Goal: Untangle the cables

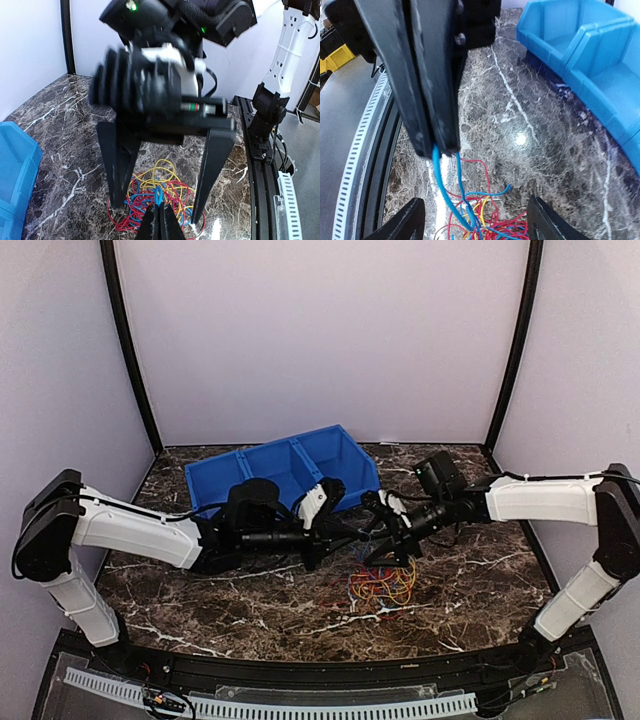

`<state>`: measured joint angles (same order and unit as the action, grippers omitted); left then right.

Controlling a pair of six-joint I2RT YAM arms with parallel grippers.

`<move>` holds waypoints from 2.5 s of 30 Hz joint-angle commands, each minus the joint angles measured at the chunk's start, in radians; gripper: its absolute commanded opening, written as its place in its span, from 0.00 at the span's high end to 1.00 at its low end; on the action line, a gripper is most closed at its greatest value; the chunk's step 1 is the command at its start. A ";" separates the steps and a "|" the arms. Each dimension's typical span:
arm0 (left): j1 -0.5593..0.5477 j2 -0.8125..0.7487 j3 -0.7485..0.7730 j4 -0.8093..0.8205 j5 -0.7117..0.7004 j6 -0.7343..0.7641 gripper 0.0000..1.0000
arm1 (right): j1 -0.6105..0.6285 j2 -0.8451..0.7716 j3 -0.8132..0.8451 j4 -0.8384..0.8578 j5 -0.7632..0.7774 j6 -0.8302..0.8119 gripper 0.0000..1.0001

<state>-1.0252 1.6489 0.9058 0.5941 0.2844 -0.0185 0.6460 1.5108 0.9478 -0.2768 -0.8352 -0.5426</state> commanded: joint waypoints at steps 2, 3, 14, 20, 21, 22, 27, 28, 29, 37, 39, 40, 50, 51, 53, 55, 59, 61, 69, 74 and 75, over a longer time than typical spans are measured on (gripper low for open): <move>-0.004 -0.070 -0.055 0.125 -0.069 -0.106 1.00 | 0.031 0.044 -0.096 0.219 0.002 0.079 0.36; -0.004 -0.097 -0.066 0.123 -0.111 -0.104 1.00 | 0.032 0.040 -0.127 0.259 0.023 0.081 0.38; -0.004 -0.335 -0.166 0.102 -0.200 -0.130 1.00 | 0.047 0.187 -0.155 0.370 0.144 0.163 0.69; -0.004 -0.495 -0.096 -0.052 -0.231 -0.092 1.00 | 0.049 0.234 -0.133 0.356 0.169 0.179 0.81; -0.004 -0.517 -0.059 -0.085 -0.245 -0.064 1.00 | 0.049 0.236 -0.133 0.358 0.173 0.183 0.82; -0.004 -0.558 -0.041 -0.137 -0.265 -0.051 1.00 | 0.048 0.237 -0.132 0.357 0.174 0.184 0.84; -0.004 -0.654 0.124 -0.312 -0.361 0.044 1.00 | 0.047 0.242 -0.129 0.354 0.177 0.188 0.91; -0.004 -0.663 0.164 -0.348 -0.368 0.051 1.00 | 0.048 0.241 -0.129 0.355 0.176 0.187 0.92; -0.004 -0.679 0.180 -0.360 -0.385 0.060 1.00 | 0.048 0.241 -0.129 0.355 0.176 0.187 0.92; -0.004 -0.725 0.258 -0.416 -0.464 0.059 1.00 | 0.047 0.243 -0.107 0.331 0.179 0.178 0.90; -0.004 -0.757 0.261 -0.404 -0.485 0.058 1.00 | 0.047 0.243 -0.106 0.328 0.174 0.176 0.87; -0.004 -0.766 0.283 -0.408 -0.491 0.068 1.00 | 0.047 0.245 -0.105 0.327 0.177 0.178 0.87; -0.004 -0.749 0.602 -0.512 -0.782 0.210 1.00 | 0.047 0.263 -0.094 0.319 0.180 0.183 0.84; -0.004 -0.747 0.593 -0.516 -0.795 0.208 1.00 | 0.047 0.262 -0.095 0.320 0.178 0.182 0.84; -0.004 -0.742 0.561 -0.528 -0.823 0.198 1.00 | 0.047 0.257 -0.090 0.311 0.174 0.177 0.81; -0.004 -0.733 0.524 -0.551 -0.838 0.180 1.00 | 0.047 0.247 -0.073 0.289 0.175 0.171 0.75; -0.004 -0.708 0.489 -0.624 -0.867 0.144 1.00 | 0.047 0.213 -0.012 0.170 0.191 0.127 0.64; -0.004 -0.685 0.499 -0.679 -0.883 0.093 1.00 | 0.047 0.180 0.014 0.129 0.232 0.114 0.59; -0.004 -0.677 0.517 -0.851 -0.928 -0.090 1.00 | 0.039 0.014 0.110 -0.074 0.261 -0.003 0.09; -0.004 -0.685 0.448 -0.868 -0.923 -0.121 1.00 | 0.027 -0.033 0.189 -0.252 0.286 -0.056 0.03; -0.004 -0.685 0.431 -0.867 -0.918 -0.126 1.00 | 0.023 -0.049 0.196 -0.279 0.292 -0.063 0.03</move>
<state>-1.0260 0.9791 1.3899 -0.2455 -0.6228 -0.0910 0.6830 1.5032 1.0973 -0.3832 -0.5716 -0.5465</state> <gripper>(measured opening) 0.009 0.968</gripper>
